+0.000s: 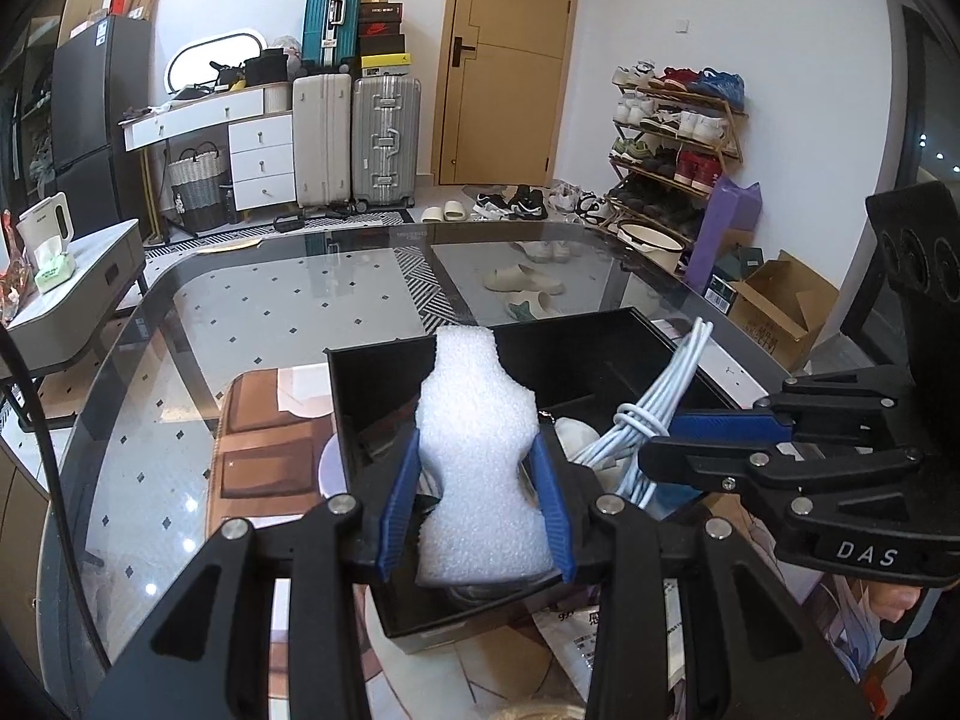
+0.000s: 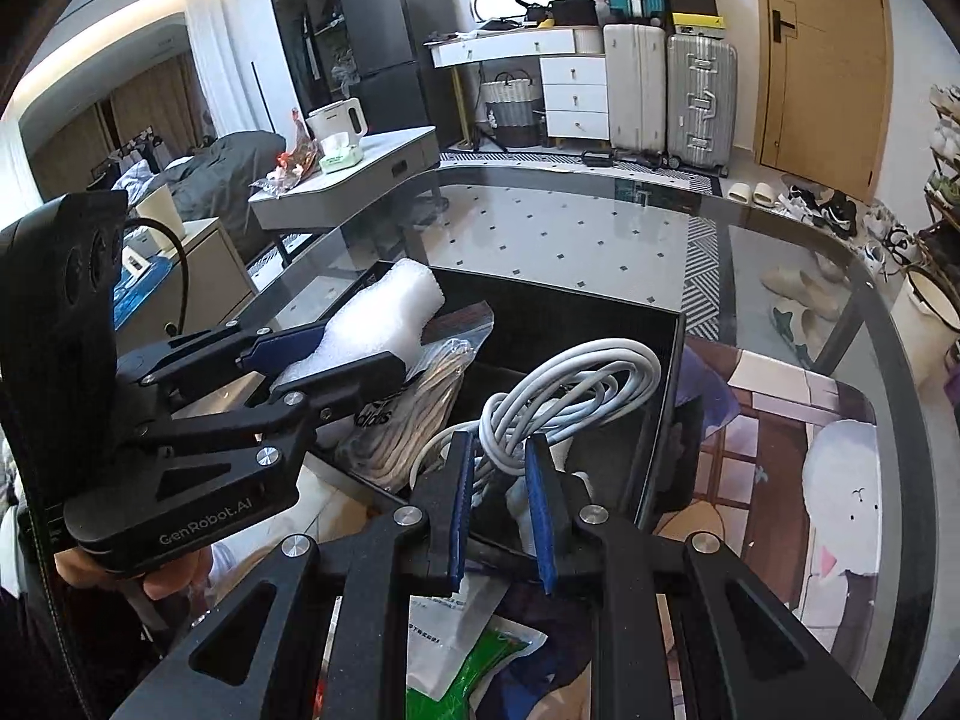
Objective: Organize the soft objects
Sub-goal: 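Lower the white foam into the black box with left tool while right tool drops the cable in, then open and lift both tools away from the box, then grasp the bagged white rope with left tool while right tool grasps the red Balloon bag, then carry the rope bag into the box with left tool while right tool drops the red bag in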
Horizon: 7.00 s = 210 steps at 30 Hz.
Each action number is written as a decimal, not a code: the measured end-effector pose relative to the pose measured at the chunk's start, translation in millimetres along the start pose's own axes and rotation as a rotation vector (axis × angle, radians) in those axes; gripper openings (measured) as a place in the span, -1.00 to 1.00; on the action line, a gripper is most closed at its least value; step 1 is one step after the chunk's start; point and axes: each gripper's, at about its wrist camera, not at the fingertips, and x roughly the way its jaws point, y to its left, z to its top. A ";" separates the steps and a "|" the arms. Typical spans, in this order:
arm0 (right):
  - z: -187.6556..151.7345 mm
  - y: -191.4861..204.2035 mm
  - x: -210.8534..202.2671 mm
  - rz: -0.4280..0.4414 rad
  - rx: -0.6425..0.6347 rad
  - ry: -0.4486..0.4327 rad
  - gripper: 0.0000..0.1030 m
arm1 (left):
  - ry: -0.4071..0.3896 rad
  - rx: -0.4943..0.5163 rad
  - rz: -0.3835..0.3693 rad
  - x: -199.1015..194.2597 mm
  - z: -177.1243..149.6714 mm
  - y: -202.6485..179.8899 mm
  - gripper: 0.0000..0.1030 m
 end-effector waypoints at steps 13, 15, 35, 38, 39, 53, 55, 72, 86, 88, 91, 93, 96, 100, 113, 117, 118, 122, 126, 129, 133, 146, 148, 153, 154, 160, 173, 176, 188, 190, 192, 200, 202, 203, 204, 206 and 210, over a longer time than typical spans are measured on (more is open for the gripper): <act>-8.5 -17.8 -41.9 -0.074 0.020 -0.162 0.39 | -0.024 -0.030 -0.062 -19.6 -4.7 -6.3 0.55; -15.5 -17.1 -49.8 -0.090 0.029 -0.179 0.79 | -0.042 -0.030 -0.043 -27.8 -5.8 -7.0 0.82; -76.0 -1.6 -54.9 -0.069 0.066 -0.113 0.99 | -0.073 -0.096 0.086 -76.1 -49.9 2.8 1.00; -83.0 0.2 -53.0 -0.060 0.071 -0.100 0.99 | -0.059 -0.105 0.087 -74.4 -58.1 2.9 1.00; -86.3 0.9 -52.5 -0.055 0.073 -0.094 0.99 | -0.055 -0.109 0.086 -73.7 -60.6 2.7 1.00; -116.9 7.7 -52.8 -0.010 0.067 -0.061 0.99 | -0.035 -0.091 0.102 -68.3 -81.0 -8.4 1.00; -120.2 10.5 -52.4 -0.009 0.054 -0.057 0.99 | -0.031 -0.091 0.101 -67.8 -84.0 -10.0 1.00; -135.9 32.5 -32.9 0.008 -0.020 0.022 0.99 | -0.022 -0.076 0.075 -69.3 -87.4 -13.9 1.00; -130.3 47.1 -17.3 -0.085 -0.081 0.094 0.98 | -0.011 -0.067 0.057 -66.8 -89.3 -15.7 1.00; -128.5 47.1 -16.2 -0.084 -0.080 0.096 0.98 | -0.010 -0.068 0.054 -66.6 -89.5 -15.9 1.00; -127.9 47.4 -15.9 -0.081 -0.077 0.087 0.98 | -0.008 -0.068 0.051 -66.2 -89.6 -16.0 1.00; -128.9 48.7 -17.8 -0.077 -0.076 0.082 0.98 | -0.006 -0.070 0.048 -65.5 -89.2 -15.1 1.00; -130.2 51.1 -20.6 -0.072 -0.085 0.069 0.84 | -0.002 -0.071 0.044 -65.4 -89.3 -14.1 1.00; -130.3 53.2 -23.6 -0.064 -0.095 0.049 0.52 | 0.000 -0.071 0.041 -65.3 -89.1 -13.4 1.00; -124.1 38.4 -52.6 -0.007 -0.024 -0.094 0.10 | 0.004 -0.077 0.036 -65.9 -90.6 -10.5 1.00; -121.7 37.2 -65.9 0.006 -0.015 -0.156 0.10 | 0.002 -0.070 0.033 -66.8 -91.2 -10.7 1.00; -121.1 37.3 -69.3 0.011 -0.014 -0.170 0.10 | 0.000 -0.067 0.032 -67.1 -91.3 -10.9 1.00; -119.3 39.5 -80.8 0.011 -0.018 -0.216 0.10 | -0.013 -0.063 0.054 -71.2 -90.8 -13.3 1.00; -118.7 41.6 -91.8 0.027 -0.017 -0.267 0.10 | 0.006 -0.061 0.035 -74.1 -90.3 -17.3 1.00; -117.3 42.3 -102.6 0.037 -0.010 -0.305 0.10 | 0.021 -0.032 0.037 -73.2 -90.7 -24.8 1.00; -116.2 41.8 -111.5 0.030 -0.010 -0.333 0.10 | 0.075 0.003 0.032 -65.0 -94.2 -34.0 1.00; -120.0 43.1 -104.5 0.028 -0.013 -0.299 0.10 | 0.153 0.007 0.044 -49.2 -101.3 -34.5 0.55; -119.8 42.5 -102.8 0.029 -0.009 -0.292 0.10 | 0.160 0.008 0.032 -48.1 -101.9 -35.5 0.34; -119.5 41.1 -101.5 0.019 0.000 -0.287 0.10 | 0.146 -0.011 0.020 -52.1 -98.8 -30.2 -0.18; -119.6 40.5 -101.6 0.017 0.003 -0.288 0.10 | 0.139 -0.019 0.013 -53.9 -98.3 -28.1 -0.20; -118.9 37.4 -102.8 0.012 0.013 -0.295 0.10 | 0.113 -0.044 0.003 -61.8 -93.4 -19.5 -0.25; -119.0 35.5 -104.7 0.005 0.016 -0.303 0.10 | 0.058 -0.071 0.001 -77.7 -88.9 -11.0 -0.25; -118.4 35.3 -104.5 0.004 0.016 -0.303 0.10 | 0.045 -0.070 -0.002 -82.0 -85.8 -11.3 -0.25; -110.8 29.4 -109.7 -0.005 0.033 -0.311 0.10 | -0.010 -0.104 -0.004 -96.3 -73.3 -2.3 -0.25; -106.6 28.4 -111.1 -0.007 0.033 -0.316 0.10 | -0.019 -0.104 -0.001 -97.5 -69.1 -1.4 -0.25; -102.2 28.3 -113.0 -0.012 0.026 -0.322 0.10 | -0.026 -0.105 0.004 -98.2 -65.8 -1.3 -0.25; -85.6 29.0 -116.6 0.012 0.009 -0.343 0.10 | -0.059 -0.100 0.009 -102.9 -50.9 0.8 -0.25; -82.2 30.1 -117.1 0.013 0.004 -0.349 0.10 | -0.067 -0.095 0.011 -103.1 -47.2 -0.2 -0.25; -79.9 30.6 -117.4 0.012 -0.001 -0.352 0.10 | -0.072 -0.094 0.012 -102.8 -44.5 -0.1 -0.25; -78.0 31.2 -117.6 0.011 -0.005 -0.354 0.10 | -0.074 -0.094 0.011 -102.8 -42.9 0.7 -0.25; -75.0 31.5 -118.2 0.009 -0.013 -0.359 0.10 | -0.082 -0.090 0.011 -102.4 -37.5 0.7 -0.25; -64.1 30.6 -119.0 0.000 -0.025 -0.371 0.10 | -0.098 -0.084 0.014 -99.7 -28.4 0.1 -0.25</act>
